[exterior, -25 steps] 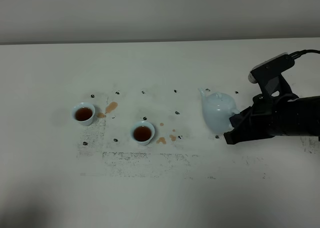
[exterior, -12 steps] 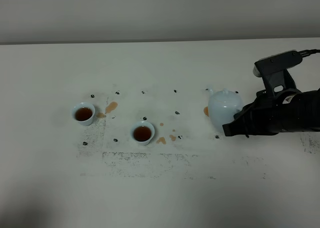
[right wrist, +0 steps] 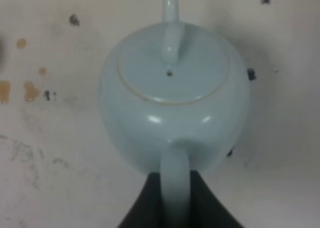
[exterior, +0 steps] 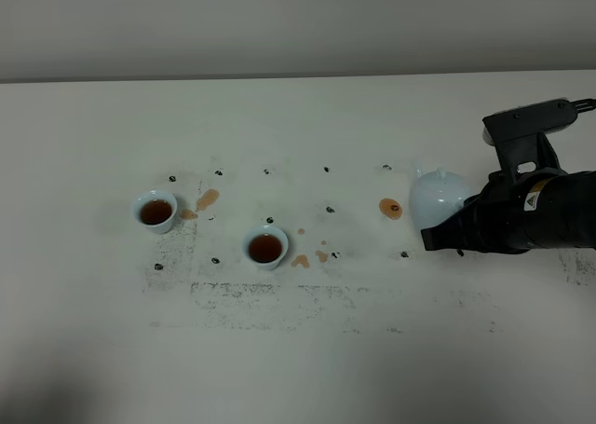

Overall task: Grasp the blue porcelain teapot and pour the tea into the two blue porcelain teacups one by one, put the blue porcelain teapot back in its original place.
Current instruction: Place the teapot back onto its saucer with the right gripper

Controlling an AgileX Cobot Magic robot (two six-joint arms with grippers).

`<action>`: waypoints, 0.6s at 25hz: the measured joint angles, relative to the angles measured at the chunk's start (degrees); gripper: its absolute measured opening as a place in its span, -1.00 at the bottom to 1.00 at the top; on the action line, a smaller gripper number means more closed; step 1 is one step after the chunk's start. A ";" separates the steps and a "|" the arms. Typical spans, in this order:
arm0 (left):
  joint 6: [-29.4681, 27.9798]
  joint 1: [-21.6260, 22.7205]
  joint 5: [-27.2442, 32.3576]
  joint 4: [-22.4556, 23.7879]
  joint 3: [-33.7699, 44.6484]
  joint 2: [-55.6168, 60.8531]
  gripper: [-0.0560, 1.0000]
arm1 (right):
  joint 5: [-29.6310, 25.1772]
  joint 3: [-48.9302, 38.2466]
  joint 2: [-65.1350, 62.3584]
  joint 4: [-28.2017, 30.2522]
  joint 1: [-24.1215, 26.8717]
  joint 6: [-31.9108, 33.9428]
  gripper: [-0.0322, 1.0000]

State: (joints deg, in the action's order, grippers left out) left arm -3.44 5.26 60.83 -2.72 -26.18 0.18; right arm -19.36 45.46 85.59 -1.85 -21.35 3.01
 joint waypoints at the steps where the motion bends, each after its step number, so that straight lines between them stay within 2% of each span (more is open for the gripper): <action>1: 0.00 0.00 0.00 0.00 0.00 0.00 0.48 | 0.50 0.00 0.00 0.97 0.00 0.76 -0.86; 9: 0.00 0.00 0.00 0.00 0.00 0.00 0.48 | 4.11 -1.77 0.00 2.43 -3.96 4.63 -0.86; 12: 0.00 0.00 0.00 0.00 0.00 0.00 0.48 | 7.36 -4.62 0.00 2.50 -4.09 6.05 -0.86; 15: 0.00 0.00 0.00 0.00 0.00 0.00 0.48 | 14.03 -8.10 -0.04 3.41 -4.09 6.43 -0.86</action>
State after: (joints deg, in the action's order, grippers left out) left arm -3.44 5.26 60.83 -2.72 -26.18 0.18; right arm -5.33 37.36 85.55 1.56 -25.44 9.44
